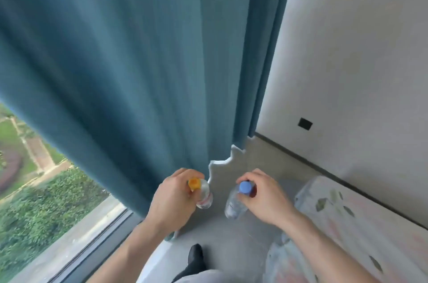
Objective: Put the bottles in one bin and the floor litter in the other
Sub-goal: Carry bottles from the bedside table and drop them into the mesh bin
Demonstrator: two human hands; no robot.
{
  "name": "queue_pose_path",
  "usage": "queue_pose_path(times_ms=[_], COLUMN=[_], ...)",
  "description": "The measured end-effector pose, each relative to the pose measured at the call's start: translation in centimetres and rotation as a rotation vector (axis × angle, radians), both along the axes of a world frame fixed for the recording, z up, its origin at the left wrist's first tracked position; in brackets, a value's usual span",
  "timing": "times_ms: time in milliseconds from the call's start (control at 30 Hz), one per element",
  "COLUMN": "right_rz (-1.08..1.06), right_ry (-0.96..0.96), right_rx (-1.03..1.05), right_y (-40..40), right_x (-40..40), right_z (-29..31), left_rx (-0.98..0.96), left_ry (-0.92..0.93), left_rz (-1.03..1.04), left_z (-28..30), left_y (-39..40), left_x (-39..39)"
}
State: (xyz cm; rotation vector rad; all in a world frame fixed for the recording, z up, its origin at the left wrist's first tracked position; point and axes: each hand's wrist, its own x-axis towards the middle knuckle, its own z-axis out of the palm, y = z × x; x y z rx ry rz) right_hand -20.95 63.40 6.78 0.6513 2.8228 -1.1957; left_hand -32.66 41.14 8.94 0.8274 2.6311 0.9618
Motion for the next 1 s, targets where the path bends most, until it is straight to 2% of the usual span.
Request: queue_pose_path(times_ms=[267, 500, 700, 1000], right_rz=[-0.277, -0.432, -0.537, -0.709], right_ry=[-0.024, -0.054, -0.095, -0.060], right_rx=[0.010, -0.019, 0.042, 0.038], right_y=[10.1, 18.0, 24.2, 32.7], right_x=[0.4, -4.7, -8.7, -10.6], right_z=[0.0, -0.4, 0.1, 0.9], left_rx=[-0.002, -0.007, -0.035, -0.040], left_ry=[-0.025, -0.046, -0.022, 0.007], left_rz=[-0.252, -0.438, -0.586, -0.739], left_z=[-0.2, -0.8, -1.0, -0.3], left_y=[14.2, 25.5, 34.3, 45.8], left_x=[-6.1, -14.2, -20.5, -24.1])
